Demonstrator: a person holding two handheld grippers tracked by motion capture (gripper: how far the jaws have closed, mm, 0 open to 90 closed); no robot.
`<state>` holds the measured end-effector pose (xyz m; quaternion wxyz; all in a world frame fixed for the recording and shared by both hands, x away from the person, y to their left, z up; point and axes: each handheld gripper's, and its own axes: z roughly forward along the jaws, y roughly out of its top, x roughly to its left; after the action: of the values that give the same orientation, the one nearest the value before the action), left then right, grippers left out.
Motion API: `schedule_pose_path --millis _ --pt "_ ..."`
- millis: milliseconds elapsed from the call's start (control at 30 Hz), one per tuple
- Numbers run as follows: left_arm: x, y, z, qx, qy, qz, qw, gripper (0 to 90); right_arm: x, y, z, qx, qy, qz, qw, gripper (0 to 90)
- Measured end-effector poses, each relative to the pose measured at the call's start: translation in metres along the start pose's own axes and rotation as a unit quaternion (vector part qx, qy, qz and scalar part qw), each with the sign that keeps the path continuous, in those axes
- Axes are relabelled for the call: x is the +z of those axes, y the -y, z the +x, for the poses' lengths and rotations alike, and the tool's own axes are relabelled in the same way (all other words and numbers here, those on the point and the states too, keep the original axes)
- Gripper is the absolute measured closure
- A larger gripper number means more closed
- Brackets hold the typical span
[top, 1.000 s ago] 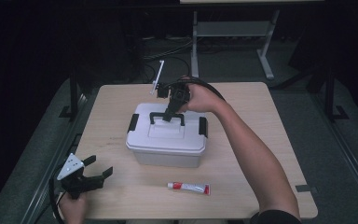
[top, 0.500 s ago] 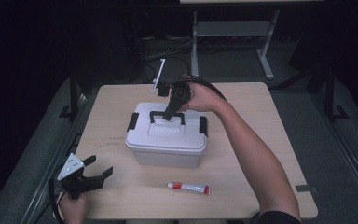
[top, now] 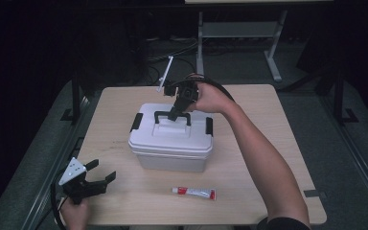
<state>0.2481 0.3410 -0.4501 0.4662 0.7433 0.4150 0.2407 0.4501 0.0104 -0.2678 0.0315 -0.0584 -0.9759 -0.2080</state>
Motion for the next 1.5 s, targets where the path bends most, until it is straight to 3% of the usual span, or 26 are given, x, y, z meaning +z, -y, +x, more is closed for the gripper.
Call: schedule_pose_path --millis 967,1500 --pt "0.001 -0.001 -0.001 0.003 0.0 0.002 1.0 13.7 -0.037 0.016 0.017 0.0 0.025 -0.017 0.9995 83.6" --pt "0.001 -0.001 0.0 -0.001 -0.004 0.002 1.0 13.7 -0.06 0.056 0.027 0.022 0.038 -0.027 0.9986 83.6"
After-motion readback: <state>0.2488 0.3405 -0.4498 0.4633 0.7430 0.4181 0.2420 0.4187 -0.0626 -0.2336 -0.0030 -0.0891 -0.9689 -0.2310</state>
